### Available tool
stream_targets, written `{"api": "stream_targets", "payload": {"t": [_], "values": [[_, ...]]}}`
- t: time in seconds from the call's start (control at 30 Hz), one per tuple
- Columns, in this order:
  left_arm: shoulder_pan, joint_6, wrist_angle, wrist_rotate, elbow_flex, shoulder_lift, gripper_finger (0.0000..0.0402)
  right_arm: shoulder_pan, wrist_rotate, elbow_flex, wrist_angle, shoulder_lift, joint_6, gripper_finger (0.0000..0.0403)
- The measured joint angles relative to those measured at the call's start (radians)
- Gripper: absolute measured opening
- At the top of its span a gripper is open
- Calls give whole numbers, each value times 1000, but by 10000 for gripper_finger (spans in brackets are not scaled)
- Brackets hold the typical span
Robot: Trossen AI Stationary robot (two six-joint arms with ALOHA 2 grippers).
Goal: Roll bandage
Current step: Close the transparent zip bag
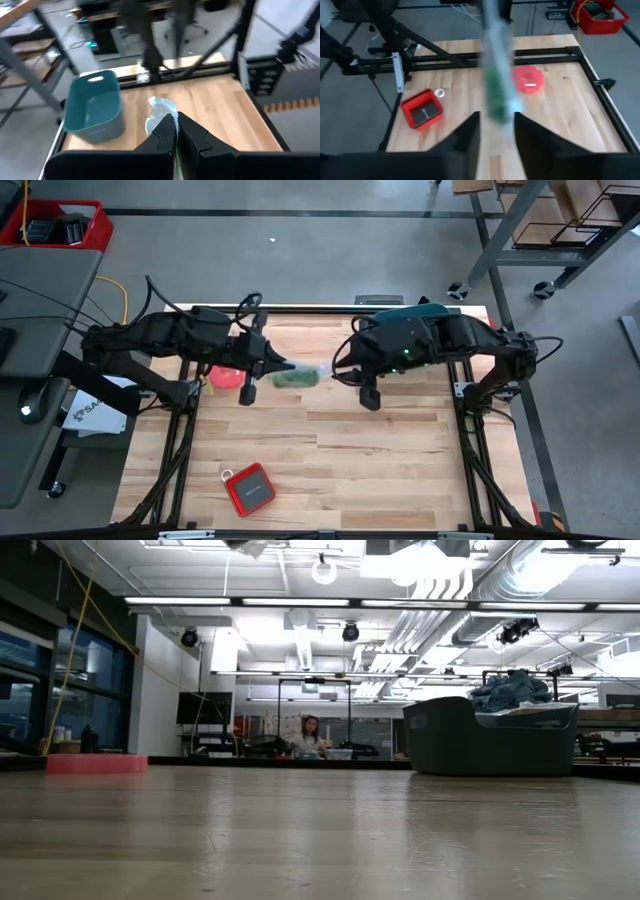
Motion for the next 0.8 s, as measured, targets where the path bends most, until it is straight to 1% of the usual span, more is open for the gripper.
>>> {"api": "stream_targets", "payload": {"t": [0.07, 0.13, 0.17, 0.23, 0.3, 0.4, 0.53, 0.7, 0.8], "values": [[-3, 43, -2, 32, 0, 3, 0, -6, 3, 0, 8, 9, -4, 139], [-10, 56, 3, 40, 0, 7, 0, -6, 4, 0, 29, 18, -27, 180], [-11, 56, 1, 40, 0, 9, 0, -4, -12, 0, 33, 27, -45, 196], [-12, 54, 3, 37, 0, 16, 0, -2, -59, 0, 52, 40, -71, 219], [-12, 54, 1, 35, -1, 21, 0, -1, -91, 0, 53, 52, -77, 229], [-12, 56, 4, 33, -1, 23, 0, -3, -95, 0, 53, 67, -77, 231], [-13, 56, 9, 33, -1, 23, 0, -8, -86, 0, 51, 78, -77, 221], [-29, 74, 7, 33, -1, 23, 0, -28, -63, 0, 50, 77, -50, 193], [-35, 81, 7, 33, -1, 23, 0, -35, -65, 0, 48, 77, -25, 168]]}}
